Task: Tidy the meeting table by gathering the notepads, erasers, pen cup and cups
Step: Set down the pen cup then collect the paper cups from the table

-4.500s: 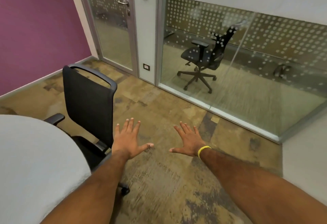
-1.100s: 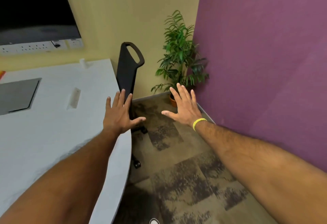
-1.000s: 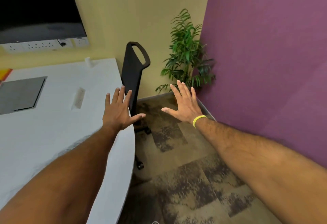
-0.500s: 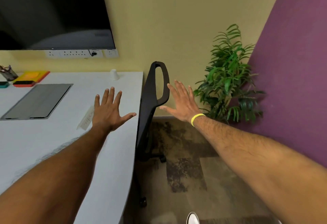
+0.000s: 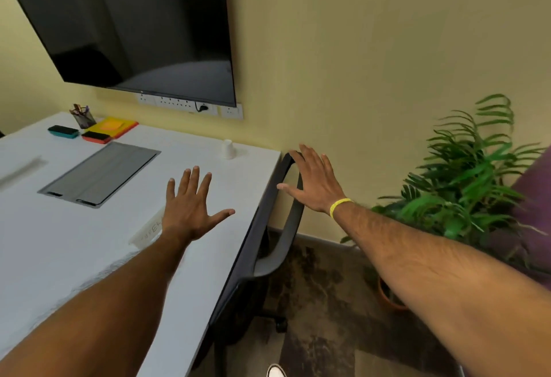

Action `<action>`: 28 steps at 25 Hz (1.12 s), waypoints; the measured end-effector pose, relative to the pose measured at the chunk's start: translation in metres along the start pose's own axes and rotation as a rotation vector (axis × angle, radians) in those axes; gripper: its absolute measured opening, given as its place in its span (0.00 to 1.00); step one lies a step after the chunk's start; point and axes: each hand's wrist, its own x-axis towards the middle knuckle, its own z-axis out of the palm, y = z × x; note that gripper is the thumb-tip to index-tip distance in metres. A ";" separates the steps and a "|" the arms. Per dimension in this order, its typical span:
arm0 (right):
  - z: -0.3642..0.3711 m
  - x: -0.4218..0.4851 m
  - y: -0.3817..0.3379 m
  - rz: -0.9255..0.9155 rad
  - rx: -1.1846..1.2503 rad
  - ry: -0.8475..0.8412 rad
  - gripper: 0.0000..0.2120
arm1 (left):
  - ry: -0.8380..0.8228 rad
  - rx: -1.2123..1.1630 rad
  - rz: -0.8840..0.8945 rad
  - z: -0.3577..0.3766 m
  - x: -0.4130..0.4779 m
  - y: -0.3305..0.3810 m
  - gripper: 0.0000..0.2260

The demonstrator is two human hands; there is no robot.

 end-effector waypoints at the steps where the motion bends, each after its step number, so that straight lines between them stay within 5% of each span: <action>1: 0.004 0.019 0.008 -0.014 0.008 -0.004 0.43 | 0.000 -0.015 -0.019 0.009 0.017 -0.001 0.50; 13: 0.073 0.236 0.056 -0.269 0.010 -0.141 0.44 | -0.084 -0.120 -0.275 0.093 0.149 0.000 0.50; 22: 0.224 0.398 0.036 -0.504 0.075 -0.334 0.47 | -0.142 -0.050 -0.622 0.147 0.163 -0.058 0.50; 28: 0.313 0.485 0.029 -0.488 0.129 -0.436 0.48 | -0.218 -0.052 -0.764 0.182 0.185 -0.040 0.49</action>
